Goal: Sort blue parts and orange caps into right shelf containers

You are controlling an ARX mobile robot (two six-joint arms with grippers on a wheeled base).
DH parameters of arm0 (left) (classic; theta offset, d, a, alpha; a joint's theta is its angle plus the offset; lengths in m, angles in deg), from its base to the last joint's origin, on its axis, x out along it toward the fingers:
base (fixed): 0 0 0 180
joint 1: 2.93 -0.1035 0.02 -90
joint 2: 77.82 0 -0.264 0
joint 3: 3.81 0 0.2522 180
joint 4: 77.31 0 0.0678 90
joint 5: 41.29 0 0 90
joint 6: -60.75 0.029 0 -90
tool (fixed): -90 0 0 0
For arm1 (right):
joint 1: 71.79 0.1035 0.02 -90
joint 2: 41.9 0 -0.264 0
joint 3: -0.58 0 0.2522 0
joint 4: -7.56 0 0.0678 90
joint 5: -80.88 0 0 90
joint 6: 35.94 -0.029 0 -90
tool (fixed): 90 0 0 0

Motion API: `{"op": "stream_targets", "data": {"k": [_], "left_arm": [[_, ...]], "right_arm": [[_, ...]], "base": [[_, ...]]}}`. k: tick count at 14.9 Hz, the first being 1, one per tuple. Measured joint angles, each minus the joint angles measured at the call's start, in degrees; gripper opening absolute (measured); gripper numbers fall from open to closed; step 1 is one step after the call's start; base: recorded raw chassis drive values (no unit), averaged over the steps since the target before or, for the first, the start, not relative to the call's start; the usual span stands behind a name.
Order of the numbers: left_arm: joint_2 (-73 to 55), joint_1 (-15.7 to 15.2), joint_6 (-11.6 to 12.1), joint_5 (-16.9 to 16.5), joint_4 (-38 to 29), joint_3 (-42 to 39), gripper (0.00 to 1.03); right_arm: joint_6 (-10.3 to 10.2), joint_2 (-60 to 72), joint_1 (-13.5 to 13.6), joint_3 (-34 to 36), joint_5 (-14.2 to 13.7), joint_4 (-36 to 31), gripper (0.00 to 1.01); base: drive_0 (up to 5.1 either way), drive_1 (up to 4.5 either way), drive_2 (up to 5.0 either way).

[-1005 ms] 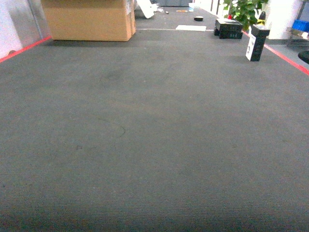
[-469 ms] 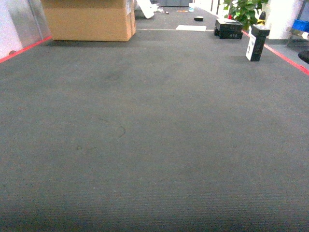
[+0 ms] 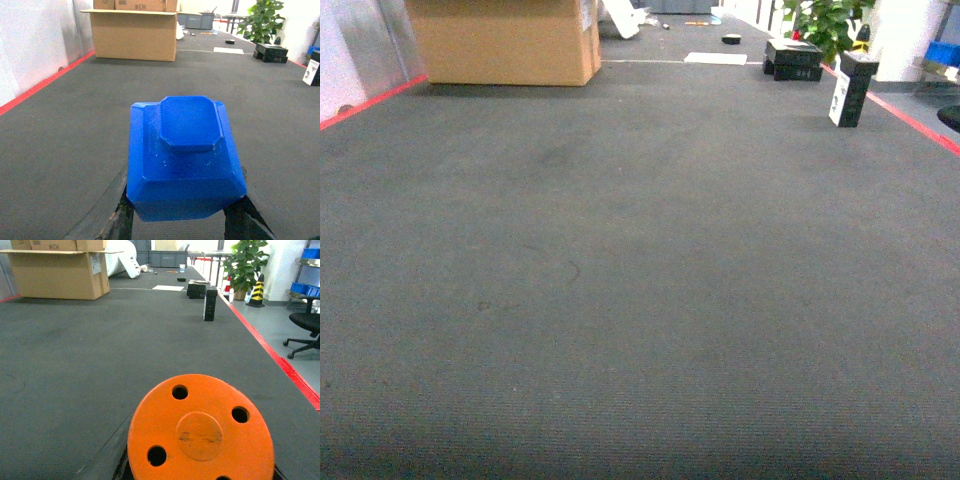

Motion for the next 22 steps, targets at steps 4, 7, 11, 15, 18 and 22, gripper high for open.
{"op": "stream_targets", "data": {"k": [4, 7, 11, 15, 18, 22], "left_arm": [[0.0, -0.1, 0.0, 0.1, 0.0, 0.0, 0.41], [0.0, -0.1, 0.0, 0.0, 0.0, 0.0, 0.41], [0.0, -0.1, 0.0, 0.0, 0.0, 0.0, 0.41], [0.0, -0.1, 0.0, 0.0, 0.0, 0.0, 0.41], [0.0, -0.1, 0.0, 0.0, 0.0, 0.0, 0.41], [0.0, -0.1, 0.0, 0.0, 0.0, 0.0, 0.41]], "right_arm": [[0.0, 0.0, 0.0, 0.0, 0.0, 0.0, 0.44], [0.0, 0.0, 0.0, 0.0, 0.0, 0.0, 0.44], [0.0, 0.0, 0.0, 0.0, 0.0, 0.0, 0.44], [0.0, 0.0, 0.0, 0.0, 0.0, 0.0, 0.44], [0.0, 0.0, 0.0, 0.0, 0.0, 0.0, 0.44], [0.0, 0.0, 0.0, 0.0, 0.0, 0.0, 0.44]], "base": [[-0.4, -0.43, -0.4], [-0.6, -0.57, -0.6], [-1.1, -1.15, -1.1], [-1.7, -1.73, -1.7], [-1.7, -1.73, -1.7], [-1.7, -1.73, -1.7]]}}
